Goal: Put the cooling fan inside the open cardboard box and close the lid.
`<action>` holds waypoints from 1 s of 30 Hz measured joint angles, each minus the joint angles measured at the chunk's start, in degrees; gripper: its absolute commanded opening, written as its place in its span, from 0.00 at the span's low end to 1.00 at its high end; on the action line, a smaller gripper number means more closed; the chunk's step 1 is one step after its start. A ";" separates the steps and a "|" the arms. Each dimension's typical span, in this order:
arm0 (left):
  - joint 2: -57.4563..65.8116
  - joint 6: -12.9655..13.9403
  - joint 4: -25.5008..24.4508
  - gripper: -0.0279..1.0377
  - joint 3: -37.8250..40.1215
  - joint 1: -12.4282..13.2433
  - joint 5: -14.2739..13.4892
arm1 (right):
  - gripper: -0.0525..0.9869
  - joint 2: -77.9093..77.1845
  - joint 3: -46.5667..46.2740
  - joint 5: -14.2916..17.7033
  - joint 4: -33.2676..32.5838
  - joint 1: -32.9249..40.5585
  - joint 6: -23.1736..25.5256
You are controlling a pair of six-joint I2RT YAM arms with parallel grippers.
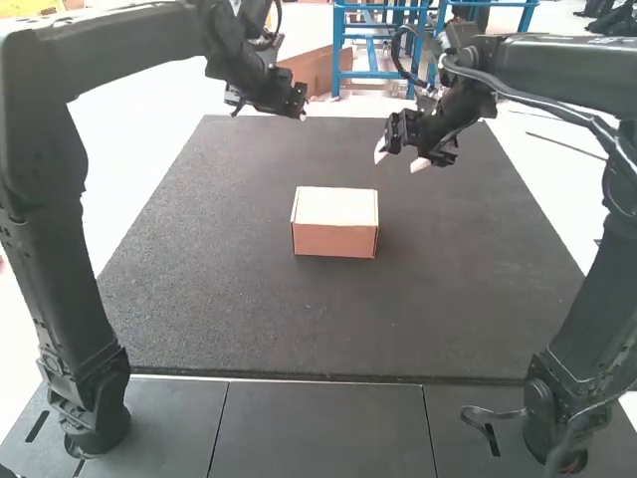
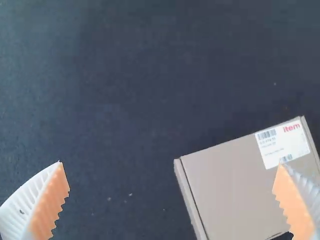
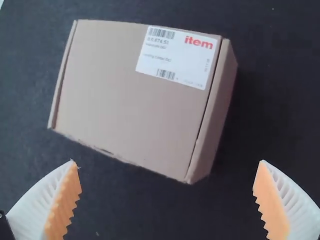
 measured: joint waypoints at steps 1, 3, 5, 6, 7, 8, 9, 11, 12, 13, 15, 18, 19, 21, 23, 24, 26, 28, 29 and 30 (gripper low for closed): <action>-1.33 -0.02 1.33 0.93 -1.51 0.35 0.52 | 0.81 -2.23 -1.57 0.42 2.21 0.00 -0.04; -4.04 -0.02 3.93 0.93 -5.25 0.63 1.55 | 0.82 -6.60 -4.66 1.31 6.45 0.00 -0.15; -7.10 0.00 7.15 0.93 -9.77 0.70 2.54 | 0.83 -11.37 -8.04 2.36 11.08 -0.02 -0.04; -8.55 -0.02 8.70 0.93 -11.91 0.70 2.86 | 0.84 -13.51 -9.64 2.84 12.90 -0.04 0.04; -10.05 -0.02 10.60 0.93 -14.14 0.70 3.08 | 0.84 -15.58 -11.26 3.19 14.84 -0.20 0.13; -11.76 -0.02 12.83 0.93 -16.61 0.72 3.37 | 0.84 -17.81 -13.07 3.69 17.05 -0.42 0.50; -13.33 -0.02 15.13 0.93 -18.84 0.70 3.50 | 0.84 -19.74 -14.75 4.17 18.95 -0.76 0.87; -16.48 -0.02 19.87 0.93 -23.30 0.70 3.72 | 0.84 -23.39 -18.14 5.01 22.38 -1.53 1.77; -18.38 -0.02 23.08 0.93 -25.97 0.70 3.74 | 0.86 -25.44 -20.13 5.49 24.15 -1.90 2.32; -20.06 -0.02 25.73 0.93 -28.28 0.70 3.74 | 0.87 -27.30 -21.88 5.92 25.20 -2.14 2.82; -23.71 -0.09 30.12 0.93 -33.14 0.70 3.72 | 0.87 -31.08 -25.40 7.10 27.30 -2.45 3.45; -29.94 -0.22 36.35 0.93 -40.94 0.70 3.39 | 0.88 -37.00 -30.08 8.81 30.60 -2.84 3.89; -32.28 -0.22 38.40 0.93 -43.63 0.70 3.28 | 0.88 -39.06 -31.47 9.29 31.47 -3.13 3.89; -36.52 -0.22 40.87 0.93 -47.87 0.72 3.21 | 0.90 -42.56 -33.79 9.90 32.26 -3.93 3.85; -40.89 -0.20 41.81 0.93 -51.45 0.70 3.04 | 0.92 -45.77 -36.15 10.34 32.98 -5.09 3.61; -42.88 -0.20 42.03 0.93 -52.96 0.70 3.04 | 0.92 -47.15 -37.38 10.60 33.31 -5.70 3.41; -46.66 -0.20 42.56 0.93 -55.89 0.70 2.73 | 0.92 -49.72 -40.04 11.37 34.05 -7.04 2.89; -50.25 -0.20 44.54 0.93 -59.28 0.70 1.29 | 0.92 -52.33 -43.08 11.85 35.08 -8.37 2.40; -52.02 -0.20 45.83 0.93 -60.98 0.70 0.61 | 0.92 -53.64 -44.57 12.02 35.85 -9.01 2.01; -53.88 -0.20 47.21 0.92 -62.77 0.70 0.11 | 0.92 -54.95 -46.01 12.15 36.41 -9.68 1.60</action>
